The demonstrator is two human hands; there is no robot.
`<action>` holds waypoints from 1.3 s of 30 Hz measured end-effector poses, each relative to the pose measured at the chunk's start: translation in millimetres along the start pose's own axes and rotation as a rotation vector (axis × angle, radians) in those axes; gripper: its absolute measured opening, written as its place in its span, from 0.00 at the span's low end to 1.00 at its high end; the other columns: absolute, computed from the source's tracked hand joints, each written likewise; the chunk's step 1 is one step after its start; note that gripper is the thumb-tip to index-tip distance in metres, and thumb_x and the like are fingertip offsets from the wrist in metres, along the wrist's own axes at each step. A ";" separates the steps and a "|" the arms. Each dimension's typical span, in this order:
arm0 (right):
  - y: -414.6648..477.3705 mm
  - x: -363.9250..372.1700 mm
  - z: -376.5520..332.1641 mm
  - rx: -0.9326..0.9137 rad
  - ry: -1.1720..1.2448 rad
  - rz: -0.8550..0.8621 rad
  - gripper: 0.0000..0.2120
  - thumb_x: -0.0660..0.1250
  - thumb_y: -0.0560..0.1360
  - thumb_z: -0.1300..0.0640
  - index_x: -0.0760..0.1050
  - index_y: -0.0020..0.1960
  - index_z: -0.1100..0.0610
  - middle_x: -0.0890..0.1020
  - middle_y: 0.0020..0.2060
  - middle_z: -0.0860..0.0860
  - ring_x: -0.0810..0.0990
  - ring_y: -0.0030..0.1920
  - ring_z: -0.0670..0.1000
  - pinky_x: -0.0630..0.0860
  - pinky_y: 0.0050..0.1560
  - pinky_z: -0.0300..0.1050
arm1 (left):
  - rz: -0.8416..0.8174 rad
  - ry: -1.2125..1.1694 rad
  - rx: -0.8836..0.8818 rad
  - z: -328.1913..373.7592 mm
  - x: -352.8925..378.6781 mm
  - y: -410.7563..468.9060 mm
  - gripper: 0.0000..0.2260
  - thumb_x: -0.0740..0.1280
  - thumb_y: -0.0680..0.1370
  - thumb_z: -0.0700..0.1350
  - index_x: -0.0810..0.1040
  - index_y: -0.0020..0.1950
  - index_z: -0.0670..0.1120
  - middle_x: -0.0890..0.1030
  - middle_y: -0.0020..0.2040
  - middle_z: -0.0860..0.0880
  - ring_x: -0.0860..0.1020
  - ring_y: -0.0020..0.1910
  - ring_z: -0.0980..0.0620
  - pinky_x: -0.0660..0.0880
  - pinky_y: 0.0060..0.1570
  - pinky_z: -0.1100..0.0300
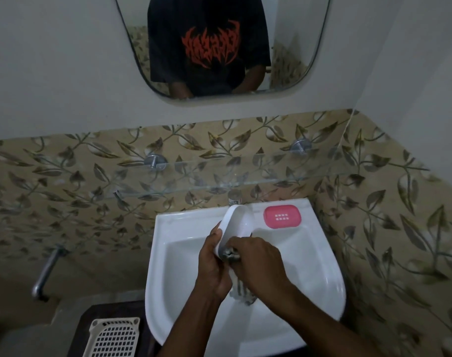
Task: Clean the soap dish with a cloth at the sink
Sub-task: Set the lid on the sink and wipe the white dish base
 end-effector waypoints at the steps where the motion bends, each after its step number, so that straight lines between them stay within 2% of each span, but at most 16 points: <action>1: -0.4 -0.5 -0.9 0.098 0.154 -0.052 0.11 0.69 0.74 0.47 0.81 0.55 0.48 0.85 0.49 0.47 0.83 0.47 0.49 0.79 0.52 0.43 | -0.031 -0.009 -0.035 -1.2 -0.1 -2.3 0.36 0.82 0.58 0.51 0.77 0.62 0.38 0.82 0.49 0.36 0.83 0.46 0.38 0.81 0.47 0.46; 3: 2.6 -3.7 1.2 0.302 0.602 -0.181 0.11 0.72 0.72 0.48 0.82 0.53 0.50 0.86 0.47 0.47 0.84 0.47 0.47 0.80 0.53 0.46 | -0.085 -0.001 -0.075 -1.2 -0.4 -5.6 0.31 0.77 0.66 0.52 0.76 0.62 0.37 0.80 0.52 0.35 0.81 0.50 0.38 0.79 0.52 0.45; 5: 7.7 -11.1 9.8 0.331 0.691 -0.130 0.08 0.73 0.71 0.52 0.82 0.49 0.50 0.86 0.44 0.47 0.84 0.44 0.46 0.80 0.51 0.46 | -0.102 -0.014 -0.013 3.4 -2.7 -5.5 0.35 0.77 0.67 0.52 0.73 0.69 0.38 0.77 0.60 0.34 0.78 0.56 0.36 0.75 0.59 0.43; 9: 12.4 -19.8 9.7 -0.066 -0.116 0.048 0.09 0.72 0.71 0.53 0.82 0.51 0.46 0.85 0.44 0.46 0.83 0.44 0.50 0.79 0.44 0.44 | -0.046 -0.043 0.110 8.3 -3.9 -3.5 0.43 0.82 0.62 0.48 0.69 0.73 0.38 0.77 0.64 0.35 0.77 0.59 0.37 0.77 0.58 0.43; 11: 5.5 -8.2 -2.7 -0.160 -0.206 0.000 0.09 0.70 0.73 0.50 0.80 0.54 0.45 0.85 0.46 0.48 0.84 0.45 0.52 0.80 0.45 0.45 | -0.025 -0.039 0.073 5.5 -6.8 -1.7 0.44 0.81 0.62 0.49 0.67 0.74 0.38 0.75 0.64 0.35 0.75 0.60 0.36 0.77 0.57 0.43; 14: -3.6 5.8 -13.5 0.007 0.043 -0.060 0.09 0.65 0.77 0.48 0.78 0.56 0.46 0.84 0.51 0.47 0.83 0.49 0.51 0.80 0.53 0.45 | -0.008 -0.008 -0.023 1.6 -9.4 -5.9 0.36 0.76 0.67 0.54 0.71 0.70 0.37 0.76 0.58 0.35 0.76 0.56 0.37 0.76 0.57 0.44; 16: -1.4 9.5 -11.6 0.258 0.393 -0.146 0.06 0.67 0.77 0.48 0.79 0.49 0.48 0.84 0.47 0.45 0.82 0.47 0.48 0.78 0.53 0.44 | 0.010 -0.005 -0.059 0.5 -12.4 -10.2 0.27 0.70 0.72 0.55 0.74 0.63 0.37 0.78 0.51 0.36 0.79 0.52 0.39 0.76 0.57 0.47; 19: -2.6 16.3 -15.7 0.555 1.016 -0.211 0.11 0.71 0.72 0.45 0.81 0.50 0.50 0.86 0.45 0.47 0.84 0.48 0.50 0.78 0.58 0.51 | 0.075 0.049 0.074 2.5 -6.5 -16.9 0.21 0.61 0.78 0.53 0.77 0.61 0.38 0.81 0.47 0.37 0.83 0.44 0.43 0.81 0.48 0.50; 22: -3.8 15.6 -16.0 0.673 1.199 -0.126 0.19 0.73 0.70 0.40 0.80 0.54 0.51 0.86 0.46 0.48 0.85 0.48 0.50 0.80 0.57 0.51 | 0.033 0.146 0.141 0.3 5.5 -21.1 0.16 0.60 0.80 0.52 0.81 0.61 0.47 0.86 0.47 0.41 0.86 0.44 0.46 0.83 0.44 0.52; 23: -2.7 11.1 -17.0 0.637 1.137 -0.092 0.19 0.73 0.69 0.40 0.80 0.54 0.50 0.86 0.45 0.48 0.85 0.47 0.49 0.81 0.55 0.50 | 0.010 0.148 0.140 0.0 7.8 -24.6 0.15 0.59 0.81 0.51 0.82 0.60 0.48 0.86 0.48 0.42 0.86 0.46 0.46 0.83 0.45 0.52; 25: 3.0 -1.7 -13.0 0.455 0.846 -0.019 0.15 0.73 0.70 0.44 0.80 0.52 0.50 0.86 0.45 0.47 0.84 0.44 0.46 0.81 0.51 0.45 | -0.054 0.109 0.076 2.1 7.0 -29.4 0.18 0.56 0.82 0.53 0.79 0.64 0.49 0.83 0.58 0.40 0.82 0.57 0.41 0.78 0.57 0.44; 28: 13.6 -24.2 -9.3 -0.083 0.168 0.064 0.12 0.75 0.69 0.46 0.81 0.51 0.46 0.85 0.45 0.46 0.82 0.42 0.47 0.79 0.42 0.41 | -0.066 0.013 0.006 10.2 -9.5 -22.0 0.28 0.56 0.79 0.62 0.69 0.74 0.48 0.72 0.71 0.39 0.69 0.71 0.37 0.60 0.72 0.37; 31: 14.4 -30.9 -9.8 -0.520 -0.398 0.010 0.16 0.81 0.56 0.50 0.80 0.41 0.45 0.77 0.32 0.47 0.76 0.26 0.50 0.61 0.26 0.38 | -0.180 -0.030 -0.081 19.6 -6.8 -16.6 0.41 0.61 0.72 0.71 0.67 0.75 0.43 0.67 0.73 0.35 0.62 0.74 0.33 0.51 0.72 0.30; 34: 15.4 -24.9 -5.9 -0.585 -0.539 -0.092 0.19 0.82 0.53 0.57 0.79 0.39 0.47 0.72 0.30 0.49 0.72 0.23 0.51 0.57 0.26 0.40 | -0.248 -0.018 -0.106 31.1 4.2 -15.5 0.41 0.71 0.68 0.66 0.70 0.73 0.42 0.69 0.72 0.36 0.65 0.73 0.36 0.52 0.75 0.36; 36: 15.1 -27.2 -4.4 -0.577 -0.528 -0.147 0.18 0.80 0.58 0.56 0.80 0.46 0.46 0.78 0.34 0.50 0.78 0.29 0.52 0.66 0.27 0.40 | -0.249 0.016 -0.089 33.9 5.2 -14.2 0.39 0.75 0.68 0.57 0.69 0.74 0.43 0.69 0.73 0.35 0.66 0.71 0.36 0.53 0.75 0.38; 39: 17.9 -47.0 3.3 -0.376 -0.343 -0.124 0.13 0.73 0.67 0.55 0.81 0.51 0.45 0.84 0.43 0.47 0.83 0.41 0.51 0.77 0.36 0.43 | -0.303 0.040 -0.054 30.0 5.4 -15.6 0.37 0.75 0.68 0.51 0.69 0.74 0.43 0.67 0.73 0.33 0.63 0.73 0.31 0.56 0.71 0.31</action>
Point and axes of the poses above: each hand's wrist, its own y-axis towards the middle knuckle, its own x-axis out of the palm, z = x × y, the point moved 3 cm from there along y, towards the middle knuckle
